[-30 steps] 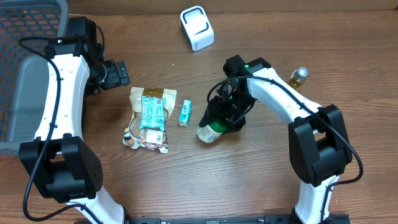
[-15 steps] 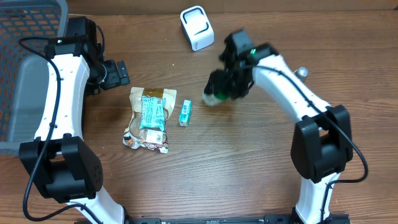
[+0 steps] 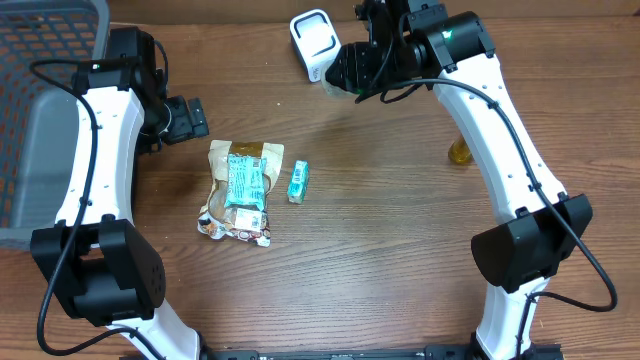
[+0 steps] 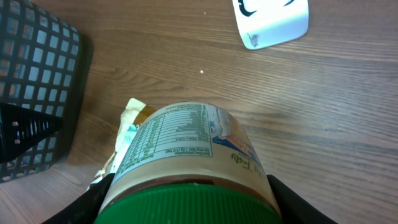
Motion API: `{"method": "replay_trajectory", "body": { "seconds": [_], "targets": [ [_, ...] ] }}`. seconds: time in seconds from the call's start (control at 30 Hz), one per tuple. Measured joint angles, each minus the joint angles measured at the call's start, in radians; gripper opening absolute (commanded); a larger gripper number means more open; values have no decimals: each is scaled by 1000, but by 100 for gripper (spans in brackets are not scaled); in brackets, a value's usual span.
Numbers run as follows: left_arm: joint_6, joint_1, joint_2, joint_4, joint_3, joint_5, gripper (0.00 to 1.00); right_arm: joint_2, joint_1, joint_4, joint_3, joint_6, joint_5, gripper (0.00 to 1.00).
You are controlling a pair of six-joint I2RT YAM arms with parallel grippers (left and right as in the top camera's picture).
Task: Scan the item barcode
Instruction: 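Carry the tub up toward the white scanner with the right gripper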
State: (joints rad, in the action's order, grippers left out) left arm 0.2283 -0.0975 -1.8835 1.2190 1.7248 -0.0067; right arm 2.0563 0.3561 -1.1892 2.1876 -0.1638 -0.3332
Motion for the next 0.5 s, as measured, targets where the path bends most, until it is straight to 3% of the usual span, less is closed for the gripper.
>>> {"method": "replay_trajectory", "body": {
  "seconds": [0.5],
  "targets": [
    [0,0,0,0,0,0,100,0,0,166,0,8,83,4]
  ]
}}
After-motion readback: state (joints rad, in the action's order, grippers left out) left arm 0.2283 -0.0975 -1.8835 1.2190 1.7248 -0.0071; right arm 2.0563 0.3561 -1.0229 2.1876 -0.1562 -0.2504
